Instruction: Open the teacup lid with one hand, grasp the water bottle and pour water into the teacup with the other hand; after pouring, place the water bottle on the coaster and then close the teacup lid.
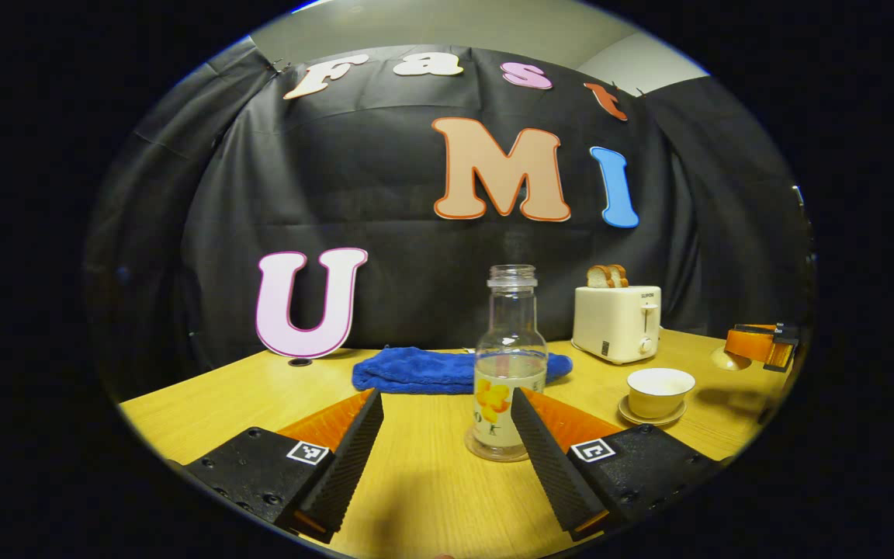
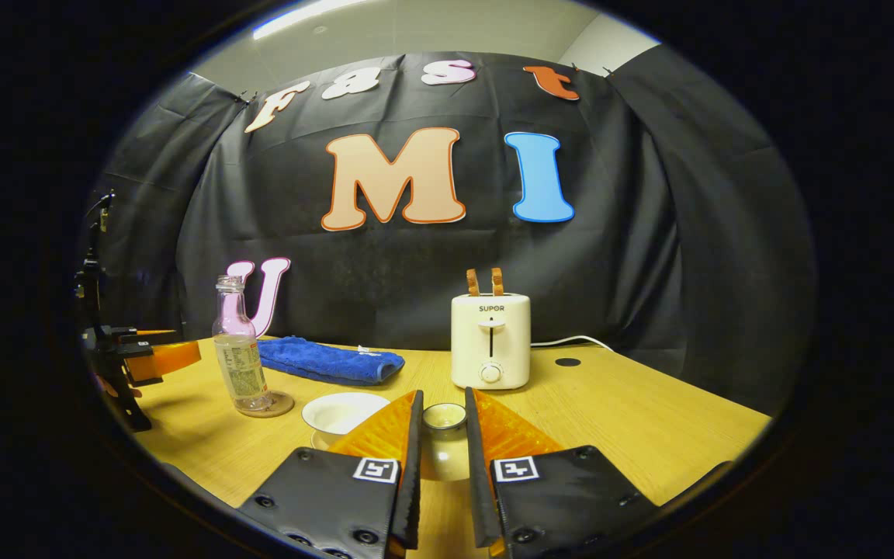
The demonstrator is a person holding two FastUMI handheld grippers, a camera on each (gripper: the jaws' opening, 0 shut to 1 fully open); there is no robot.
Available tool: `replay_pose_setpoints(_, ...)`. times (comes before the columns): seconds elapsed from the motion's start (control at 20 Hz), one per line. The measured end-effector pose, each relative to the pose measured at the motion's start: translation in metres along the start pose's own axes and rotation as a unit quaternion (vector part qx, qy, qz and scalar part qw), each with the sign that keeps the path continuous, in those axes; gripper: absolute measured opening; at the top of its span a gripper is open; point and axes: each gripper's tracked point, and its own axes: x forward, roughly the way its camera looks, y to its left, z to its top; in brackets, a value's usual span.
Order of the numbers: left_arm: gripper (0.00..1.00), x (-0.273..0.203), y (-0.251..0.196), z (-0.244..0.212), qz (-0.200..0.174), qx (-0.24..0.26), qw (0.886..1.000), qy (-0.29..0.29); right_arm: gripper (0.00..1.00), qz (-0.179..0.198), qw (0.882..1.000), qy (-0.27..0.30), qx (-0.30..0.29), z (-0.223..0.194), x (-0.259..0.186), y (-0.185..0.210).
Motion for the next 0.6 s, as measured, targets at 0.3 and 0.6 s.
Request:
replay_pose_setpoints(0.3, 0.96, -0.013, 0.034, -0.001, 0.074, 0.002, 0.997, 0.001, 0.31, 0.063, 0.998, 0.004, 0.002, -0.002, 0.025, 0.044)
replay_pose_setpoints(0.6, 0.96, -0.020, 0.045, -0.001, 0.101, 0.003, 0.995, 0.003, 0.29, 0.126, 0.992, 0.008, 0.005, -0.005, 0.043, 0.079)
